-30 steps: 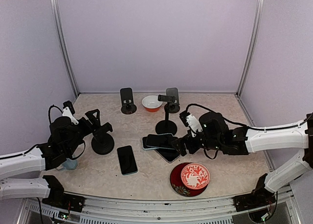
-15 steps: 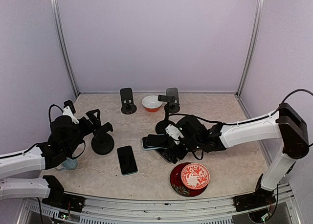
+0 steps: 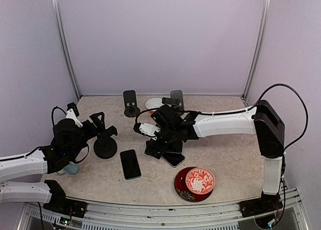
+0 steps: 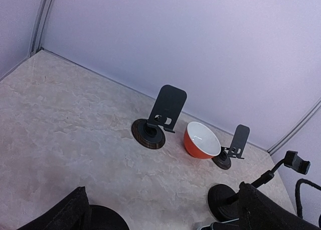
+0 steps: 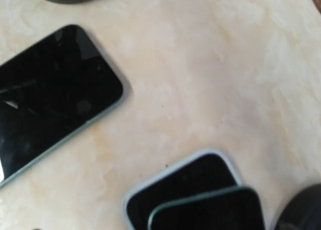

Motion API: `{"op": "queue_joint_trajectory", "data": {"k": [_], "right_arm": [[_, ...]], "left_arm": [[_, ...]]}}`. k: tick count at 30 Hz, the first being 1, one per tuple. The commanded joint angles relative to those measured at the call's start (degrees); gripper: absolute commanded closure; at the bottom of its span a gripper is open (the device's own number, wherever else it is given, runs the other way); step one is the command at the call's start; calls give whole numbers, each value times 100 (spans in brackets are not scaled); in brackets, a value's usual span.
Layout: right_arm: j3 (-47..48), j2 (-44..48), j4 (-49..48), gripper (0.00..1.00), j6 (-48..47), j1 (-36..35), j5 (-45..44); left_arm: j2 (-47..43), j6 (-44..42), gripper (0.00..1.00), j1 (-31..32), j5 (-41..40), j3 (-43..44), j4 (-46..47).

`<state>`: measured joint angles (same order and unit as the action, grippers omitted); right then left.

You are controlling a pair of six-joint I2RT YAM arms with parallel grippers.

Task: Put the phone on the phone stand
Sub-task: Adjust the phone.

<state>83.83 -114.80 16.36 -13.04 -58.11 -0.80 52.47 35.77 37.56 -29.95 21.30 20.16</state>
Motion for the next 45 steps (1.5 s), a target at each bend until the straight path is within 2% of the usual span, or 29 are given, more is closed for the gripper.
{"op": "queue_joint_trajectory", "data": {"k": [1, 3, 8, 21, 32, 40, 45], "right_arm": [[638, -532, 690, 0, -350, 89, 322], [946, -702, 961, 0, -373, 136, 429], [1139, -788, 936, 0, -289, 303, 567], [508, -600, 884, 0, -253, 703, 364], [699, -808, 1071, 1, -433, 795, 650], [1033, -973, 1407, 17, -473, 854, 1009], [876, -838, 1452, 25, -420, 857, 1058]], "left_arm": [[220, -411, 1, 25, -61, -291, -1222], [207, -412, 1, 16, -62, -275, -1256], [184, -412, 1, 14, -80, -280, -1277], [285, -413, 1, 15, -62, -286, -1208], [378, -415, 1, 15, -120, -258, -1212], [387, -413, 1, 14, -133, -250, -1216], [370, -422, 1, 19, -127, -249, -1225]]}}
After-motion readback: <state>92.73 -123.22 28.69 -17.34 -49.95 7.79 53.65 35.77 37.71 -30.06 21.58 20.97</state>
